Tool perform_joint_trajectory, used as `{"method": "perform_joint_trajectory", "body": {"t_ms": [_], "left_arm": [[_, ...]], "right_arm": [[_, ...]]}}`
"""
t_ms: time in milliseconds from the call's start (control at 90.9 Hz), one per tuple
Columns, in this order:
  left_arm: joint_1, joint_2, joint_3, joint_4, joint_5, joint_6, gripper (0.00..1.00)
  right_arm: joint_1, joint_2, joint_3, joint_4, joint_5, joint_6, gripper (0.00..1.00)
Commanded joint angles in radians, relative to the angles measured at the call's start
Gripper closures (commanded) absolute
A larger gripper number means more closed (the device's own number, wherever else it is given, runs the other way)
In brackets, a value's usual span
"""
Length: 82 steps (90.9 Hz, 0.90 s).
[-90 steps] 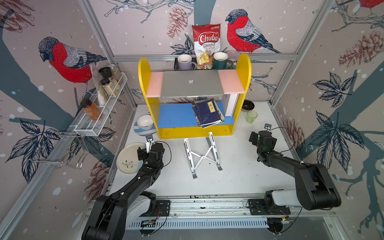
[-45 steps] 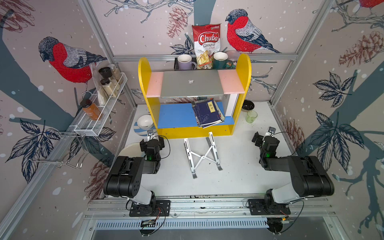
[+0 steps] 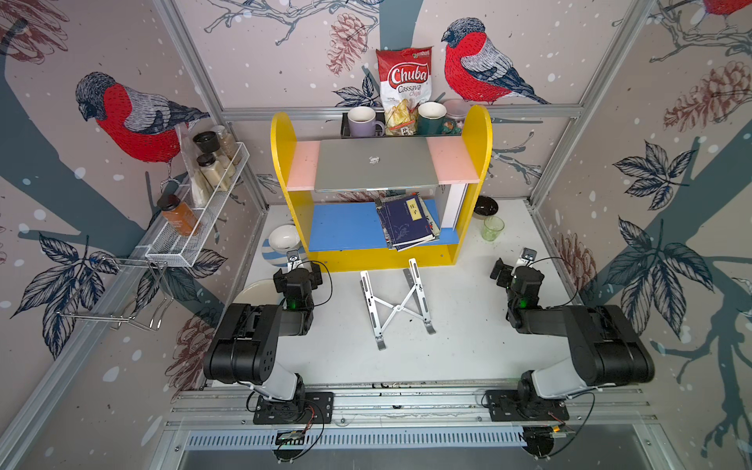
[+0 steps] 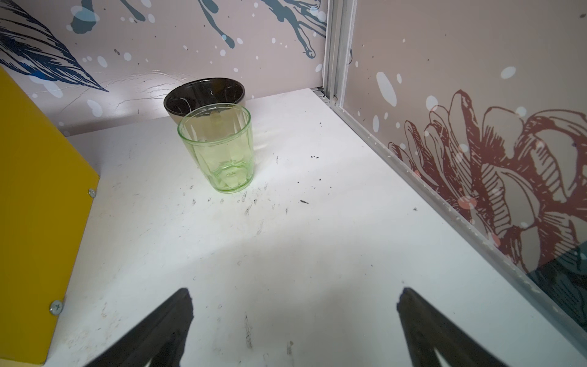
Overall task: Close the laptop lid and set it aside
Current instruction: Reset both arms
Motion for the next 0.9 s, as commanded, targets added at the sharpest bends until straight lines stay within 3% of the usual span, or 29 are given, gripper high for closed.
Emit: {"method": "perform_joint_trajectory", "body": {"t_ms": [0, 891], "left_arm": [[-0.003, 0.000, 0.016, -0.009, 0.041, 0.025, 0.03], [-0.020, 0.004, 0.022, -0.016, 0.035, 0.046, 0.03]], "right_arm": [[0.002, -0.001, 0.007, 0.003, 0.021, 0.003, 0.00], [0.002, -0.002, 0.006, 0.003, 0.019, 0.002, 0.00]]}}
